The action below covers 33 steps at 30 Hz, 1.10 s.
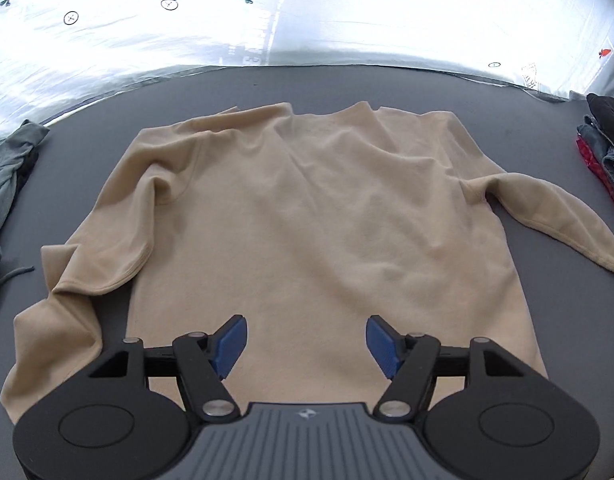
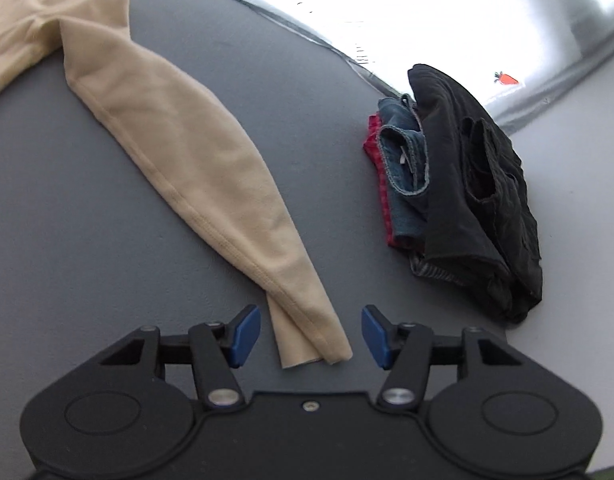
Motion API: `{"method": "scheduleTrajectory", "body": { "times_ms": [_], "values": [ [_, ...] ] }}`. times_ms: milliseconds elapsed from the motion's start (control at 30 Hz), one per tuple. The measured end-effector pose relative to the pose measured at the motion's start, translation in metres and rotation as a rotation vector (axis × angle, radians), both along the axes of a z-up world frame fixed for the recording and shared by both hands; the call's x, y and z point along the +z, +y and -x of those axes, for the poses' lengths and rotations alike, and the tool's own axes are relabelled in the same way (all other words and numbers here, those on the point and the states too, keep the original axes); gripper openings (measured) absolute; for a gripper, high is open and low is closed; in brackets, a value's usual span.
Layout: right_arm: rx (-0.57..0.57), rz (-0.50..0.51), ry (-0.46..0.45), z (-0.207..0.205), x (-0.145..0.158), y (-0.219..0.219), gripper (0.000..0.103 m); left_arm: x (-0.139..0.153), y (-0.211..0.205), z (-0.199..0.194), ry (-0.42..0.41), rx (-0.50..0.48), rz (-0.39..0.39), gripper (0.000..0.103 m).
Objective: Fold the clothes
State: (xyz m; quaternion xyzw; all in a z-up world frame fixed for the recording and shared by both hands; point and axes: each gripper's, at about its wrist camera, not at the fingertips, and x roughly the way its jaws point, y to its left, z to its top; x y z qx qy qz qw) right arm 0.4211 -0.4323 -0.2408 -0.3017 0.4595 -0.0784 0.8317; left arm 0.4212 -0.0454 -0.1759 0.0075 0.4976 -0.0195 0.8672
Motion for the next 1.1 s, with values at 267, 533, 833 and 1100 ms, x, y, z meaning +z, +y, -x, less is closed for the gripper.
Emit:
{"method": "scheduleTrajectory", "body": {
  "times_ms": [267,533,833,1100],
  "values": [
    [0.135,0.019,-0.044,-0.025,0.02,-0.016,0.003,-0.009,-0.044,-0.05,0.041,-0.032,0.008,0.067],
    [0.169,0.129,-0.164,0.014,0.071,0.014,0.004,-0.017,-0.048,-0.048,0.066,-0.044,-0.018,0.068],
    [-0.13,-0.256,-0.011,0.038,0.027,0.002,0.053,-0.02,-0.033,-0.036,0.099,0.009,0.028,0.071],
    [-0.603,-0.541,-0.279,0.038,0.033,-0.073,0.058,-0.016,-0.028,-0.028,0.088,0.034,0.051,0.071]
  ]
}}
